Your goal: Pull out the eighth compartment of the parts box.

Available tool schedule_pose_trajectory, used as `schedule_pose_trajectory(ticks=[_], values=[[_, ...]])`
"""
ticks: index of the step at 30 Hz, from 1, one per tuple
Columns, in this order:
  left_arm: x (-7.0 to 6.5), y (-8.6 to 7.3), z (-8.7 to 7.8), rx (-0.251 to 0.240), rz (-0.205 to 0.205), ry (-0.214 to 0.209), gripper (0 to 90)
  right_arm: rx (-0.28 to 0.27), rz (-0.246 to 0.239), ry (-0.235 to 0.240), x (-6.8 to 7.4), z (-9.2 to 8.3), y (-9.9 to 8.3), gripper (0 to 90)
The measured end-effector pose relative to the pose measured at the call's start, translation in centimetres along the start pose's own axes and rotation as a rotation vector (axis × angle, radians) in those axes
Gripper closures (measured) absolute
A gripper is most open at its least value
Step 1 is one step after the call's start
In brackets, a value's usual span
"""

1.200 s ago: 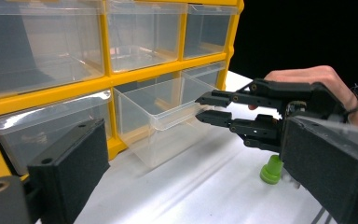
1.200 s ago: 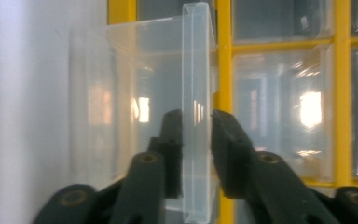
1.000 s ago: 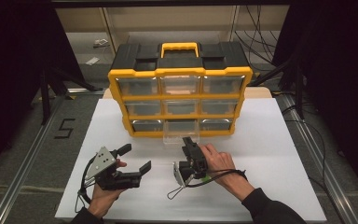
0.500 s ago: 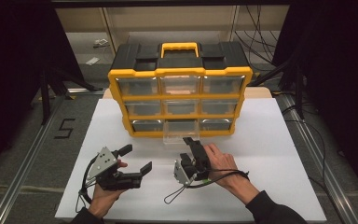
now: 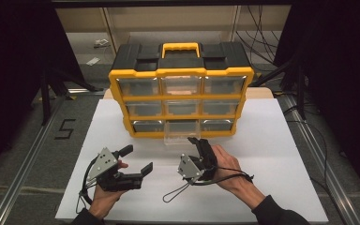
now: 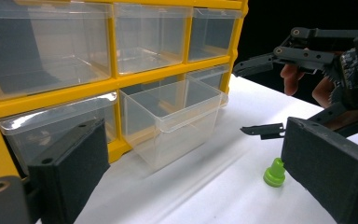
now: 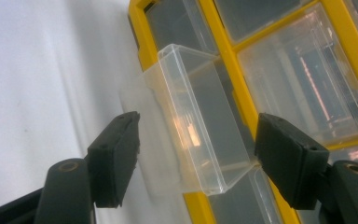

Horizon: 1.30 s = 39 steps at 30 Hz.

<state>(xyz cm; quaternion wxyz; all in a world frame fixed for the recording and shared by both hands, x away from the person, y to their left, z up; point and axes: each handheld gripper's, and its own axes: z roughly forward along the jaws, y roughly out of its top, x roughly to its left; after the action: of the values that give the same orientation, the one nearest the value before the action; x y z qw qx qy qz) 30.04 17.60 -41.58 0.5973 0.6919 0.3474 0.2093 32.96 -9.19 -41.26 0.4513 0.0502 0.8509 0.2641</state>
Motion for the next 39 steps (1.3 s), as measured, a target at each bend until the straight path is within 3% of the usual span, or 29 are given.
schedule_pose_trajectory(ticks=[2,3,4,9,20,21,29,39], values=[[0.0,0.0,0.0,0.002,0.001,-0.001,7.0,-0.004,0.038,0.02,-0.3,-0.3,0.0,31.0],[0.0,0.0,0.0,0.001,0.001,-0.001,7.0,-0.008,0.084,0.038,-0.6,-0.4,-0.1,30.2],[-0.1,0.0,0.0,0.0,0.001,-0.001,7.0,-0.008,0.084,0.038,-0.6,-0.4,-0.1,30.2],[-0.1,0.0,-0.1,-0.003,0.0,-0.003,7.0,-0.022,0.201,0.107,-1.5,-0.9,-0.3,28.7],[-0.2,0.0,-0.1,0.001,-0.001,-0.01,7.0,-0.035,0.333,0.194,-2.5,-1.5,-1.1,26.0],[-0.2,0.0,-0.1,0.001,-0.001,-0.011,6.9,-0.039,0.376,0.215,-2.8,-1.6,-1.3,25.4],[-0.3,0.1,0.1,0.004,-0.001,-0.014,6.9,-0.044,0.462,0.272,-3.5,-2.0,-2.1,23.4],[-0.4,0.0,0.2,0.012,0.012,-0.013,6.8,-0.035,0.514,0.299,-4.0,-2.4,-3.1,22.2]])
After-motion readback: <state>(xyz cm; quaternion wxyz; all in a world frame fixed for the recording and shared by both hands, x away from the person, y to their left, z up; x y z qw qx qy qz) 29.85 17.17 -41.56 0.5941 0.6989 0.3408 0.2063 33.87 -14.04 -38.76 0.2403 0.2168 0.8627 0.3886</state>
